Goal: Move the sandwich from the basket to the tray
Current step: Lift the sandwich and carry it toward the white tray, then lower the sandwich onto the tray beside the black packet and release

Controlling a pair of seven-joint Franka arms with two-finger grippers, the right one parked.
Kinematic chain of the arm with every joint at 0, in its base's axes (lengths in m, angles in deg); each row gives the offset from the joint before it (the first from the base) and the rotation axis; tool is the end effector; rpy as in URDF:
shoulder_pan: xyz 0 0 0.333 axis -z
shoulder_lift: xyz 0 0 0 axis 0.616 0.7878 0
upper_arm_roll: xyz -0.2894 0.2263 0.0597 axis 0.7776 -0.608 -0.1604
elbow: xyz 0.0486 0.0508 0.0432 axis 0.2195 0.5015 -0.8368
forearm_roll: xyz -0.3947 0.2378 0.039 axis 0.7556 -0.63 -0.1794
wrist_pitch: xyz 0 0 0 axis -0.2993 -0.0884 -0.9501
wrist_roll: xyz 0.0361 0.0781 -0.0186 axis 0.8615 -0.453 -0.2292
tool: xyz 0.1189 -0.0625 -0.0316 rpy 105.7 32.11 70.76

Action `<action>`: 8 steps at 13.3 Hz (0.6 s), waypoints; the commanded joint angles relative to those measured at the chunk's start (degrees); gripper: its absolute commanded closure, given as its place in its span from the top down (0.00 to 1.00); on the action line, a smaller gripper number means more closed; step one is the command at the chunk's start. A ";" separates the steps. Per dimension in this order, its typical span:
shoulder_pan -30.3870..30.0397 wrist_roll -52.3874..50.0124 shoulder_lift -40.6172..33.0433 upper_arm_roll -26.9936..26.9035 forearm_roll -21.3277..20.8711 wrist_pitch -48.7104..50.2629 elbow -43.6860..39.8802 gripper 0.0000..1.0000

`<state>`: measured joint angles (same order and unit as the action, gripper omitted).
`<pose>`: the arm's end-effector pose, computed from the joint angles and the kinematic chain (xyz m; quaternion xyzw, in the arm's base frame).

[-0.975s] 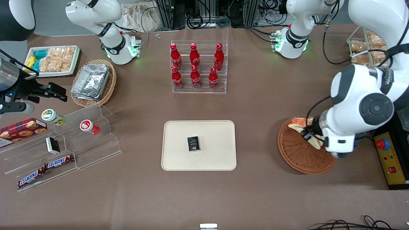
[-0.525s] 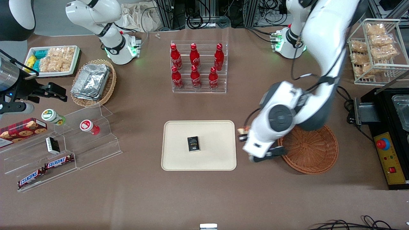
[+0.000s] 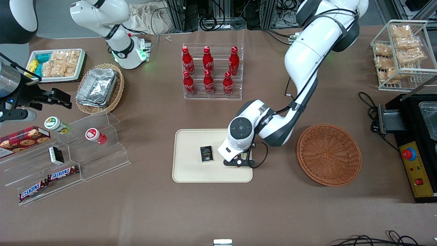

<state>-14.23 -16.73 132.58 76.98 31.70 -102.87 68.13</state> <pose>0.6822 -0.5056 0.2034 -0.9977 0.0540 0.0386 0.0126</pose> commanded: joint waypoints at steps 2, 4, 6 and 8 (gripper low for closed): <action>0.03 3.42 0.22 -0.28 -1.28 0.53 0.62 0.37; -0.41 4.03 0.05 -0.37 -1.37 -1.47 0.53 1.00; -1.11 3.42 -1.18 -0.37 -0.76 -2.63 0.18 1.00; -3.56 3.42 -5.21 -0.20 -0.41 -1.15 0.88 1.00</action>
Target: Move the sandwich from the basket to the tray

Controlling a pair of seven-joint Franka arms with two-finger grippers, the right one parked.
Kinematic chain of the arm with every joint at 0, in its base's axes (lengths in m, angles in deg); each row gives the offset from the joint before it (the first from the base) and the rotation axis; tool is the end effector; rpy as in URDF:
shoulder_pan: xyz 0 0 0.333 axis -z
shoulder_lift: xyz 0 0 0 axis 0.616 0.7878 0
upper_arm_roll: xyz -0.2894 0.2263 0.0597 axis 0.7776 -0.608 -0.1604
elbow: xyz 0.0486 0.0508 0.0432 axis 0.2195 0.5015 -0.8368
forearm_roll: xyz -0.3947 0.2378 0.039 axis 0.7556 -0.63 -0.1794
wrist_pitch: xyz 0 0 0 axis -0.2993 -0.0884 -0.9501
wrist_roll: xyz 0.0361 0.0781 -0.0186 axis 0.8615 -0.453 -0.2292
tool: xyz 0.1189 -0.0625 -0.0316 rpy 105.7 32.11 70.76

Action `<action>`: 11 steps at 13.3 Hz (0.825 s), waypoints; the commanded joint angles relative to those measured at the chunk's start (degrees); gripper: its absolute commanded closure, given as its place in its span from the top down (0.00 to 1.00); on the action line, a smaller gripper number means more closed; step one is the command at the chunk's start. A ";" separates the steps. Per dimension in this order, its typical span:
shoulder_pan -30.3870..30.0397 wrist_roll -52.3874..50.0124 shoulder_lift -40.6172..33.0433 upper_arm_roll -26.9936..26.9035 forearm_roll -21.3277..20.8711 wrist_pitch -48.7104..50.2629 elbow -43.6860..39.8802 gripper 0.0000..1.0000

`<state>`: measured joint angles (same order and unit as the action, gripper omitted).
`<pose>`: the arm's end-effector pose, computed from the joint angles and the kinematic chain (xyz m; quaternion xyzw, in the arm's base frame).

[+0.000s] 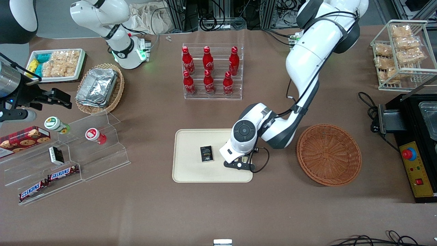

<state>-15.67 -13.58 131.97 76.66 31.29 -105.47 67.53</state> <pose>0.7064 -0.4903 0.2204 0.9977 -0.0673 -0.0091 0.0026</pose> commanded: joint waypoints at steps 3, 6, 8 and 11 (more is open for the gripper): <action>-5.89 -2.96 -13.99 -0.05 0.63 17.65 2.10 1.00; -13.02 -2.46 -27.86 0.30 0.98 22.21 12.77 1.00; -17.76 -1.05 -37.88 0.30 3.77 17.14 23.58 1.00; -27.60 13.14 -46.01 0.13 10.54 13.06 29.96 1.00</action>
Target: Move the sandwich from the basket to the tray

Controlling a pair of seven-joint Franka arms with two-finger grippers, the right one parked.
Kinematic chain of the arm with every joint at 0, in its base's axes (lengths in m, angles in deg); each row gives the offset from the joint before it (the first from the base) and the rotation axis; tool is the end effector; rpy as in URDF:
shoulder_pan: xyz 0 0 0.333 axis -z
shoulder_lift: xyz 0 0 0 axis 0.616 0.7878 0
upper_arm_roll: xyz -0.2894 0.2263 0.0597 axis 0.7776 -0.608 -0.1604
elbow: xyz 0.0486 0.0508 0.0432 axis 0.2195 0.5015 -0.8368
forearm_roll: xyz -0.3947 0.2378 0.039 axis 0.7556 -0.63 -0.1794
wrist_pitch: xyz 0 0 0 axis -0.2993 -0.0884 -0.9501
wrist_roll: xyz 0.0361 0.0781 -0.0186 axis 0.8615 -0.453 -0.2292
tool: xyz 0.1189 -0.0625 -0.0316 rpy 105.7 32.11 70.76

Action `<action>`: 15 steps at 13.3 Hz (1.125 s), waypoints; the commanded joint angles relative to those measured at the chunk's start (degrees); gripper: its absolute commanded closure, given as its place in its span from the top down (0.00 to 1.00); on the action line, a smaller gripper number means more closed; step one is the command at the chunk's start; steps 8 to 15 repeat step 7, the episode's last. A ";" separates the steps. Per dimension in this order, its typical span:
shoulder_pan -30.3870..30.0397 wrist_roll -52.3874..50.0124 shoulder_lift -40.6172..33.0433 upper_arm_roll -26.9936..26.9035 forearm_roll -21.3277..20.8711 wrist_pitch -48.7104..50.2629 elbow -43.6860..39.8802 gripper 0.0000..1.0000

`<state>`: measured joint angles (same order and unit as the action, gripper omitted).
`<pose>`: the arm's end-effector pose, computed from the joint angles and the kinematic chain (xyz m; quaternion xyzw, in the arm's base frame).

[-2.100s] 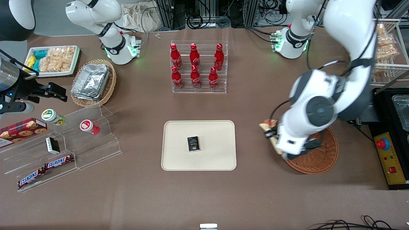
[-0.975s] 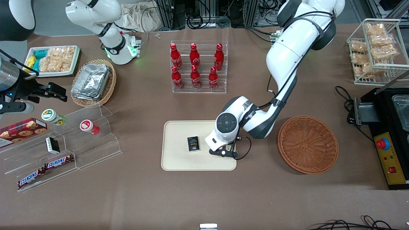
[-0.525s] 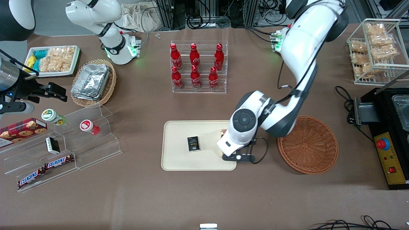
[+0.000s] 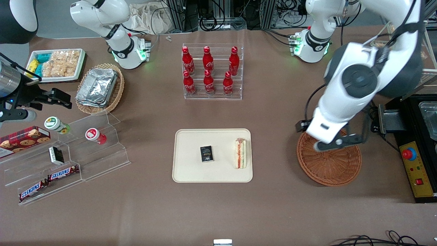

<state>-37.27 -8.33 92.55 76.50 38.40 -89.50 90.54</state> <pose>0.6695 -0.1991 0.5121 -0.9966 -0.0700 0.0008 0.0427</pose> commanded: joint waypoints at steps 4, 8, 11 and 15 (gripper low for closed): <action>-14.19 23.49 -4.68 0.11 7.05 3.66 -2.15 1.00; -14.20 23.67 -2.90 0.11 6.87 6.14 -5.35 1.00; -14.20 23.67 -2.90 0.11 6.87 6.14 -5.35 1.00; -14.20 23.67 -2.90 0.11 6.87 6.14 -5.35 1.00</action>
